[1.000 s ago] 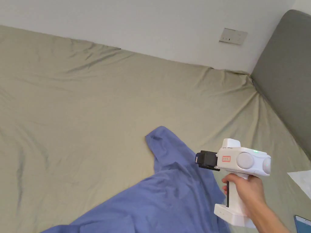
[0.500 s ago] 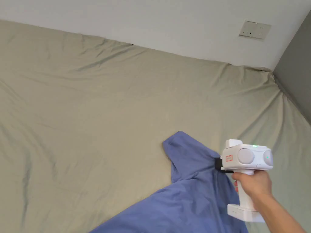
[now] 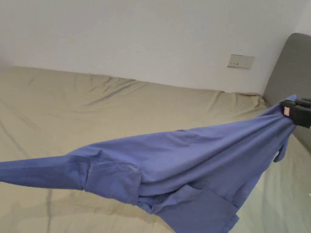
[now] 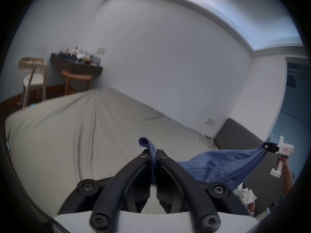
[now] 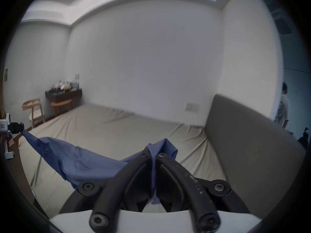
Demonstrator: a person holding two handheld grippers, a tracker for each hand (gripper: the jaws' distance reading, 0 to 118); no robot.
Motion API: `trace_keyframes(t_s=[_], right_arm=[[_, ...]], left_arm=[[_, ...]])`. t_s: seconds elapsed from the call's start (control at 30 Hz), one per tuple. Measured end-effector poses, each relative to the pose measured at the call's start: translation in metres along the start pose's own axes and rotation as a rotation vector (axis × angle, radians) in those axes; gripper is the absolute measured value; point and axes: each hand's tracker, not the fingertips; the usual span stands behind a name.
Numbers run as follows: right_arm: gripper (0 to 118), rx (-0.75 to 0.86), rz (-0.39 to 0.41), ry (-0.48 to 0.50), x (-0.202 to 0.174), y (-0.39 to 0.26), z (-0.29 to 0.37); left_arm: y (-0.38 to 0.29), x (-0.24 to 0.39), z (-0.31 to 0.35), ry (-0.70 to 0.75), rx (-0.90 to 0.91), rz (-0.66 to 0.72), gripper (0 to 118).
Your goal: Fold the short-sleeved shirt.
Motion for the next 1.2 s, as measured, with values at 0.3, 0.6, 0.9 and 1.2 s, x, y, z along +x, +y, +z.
trace_keyframes(t_s=[0.3,0.6,0.9,1.2], right_arm=[[4,0.149,-0.088,-0.112,0.030,0.013,0.082],[4,0.130,-0.096,-0.169,0.036,0.011,0.085],[4,0.065,-0.077,-0.210,0.039,0.025,0.023],[4,0.077,-0.153,-0.317,0.060,0.084,-0.078]], left_arm=[[0.068,0.008,0.017,-0.095,0.150,-0.101,5],[0.096,0.034,0.003,-0.096,0.151,-0.172,4],[0.128,0.061,-0.066,-0.056,0.117,-0.196,4],[0.192,0.105,-0.168,0.027,0.130,-0.224,4]])
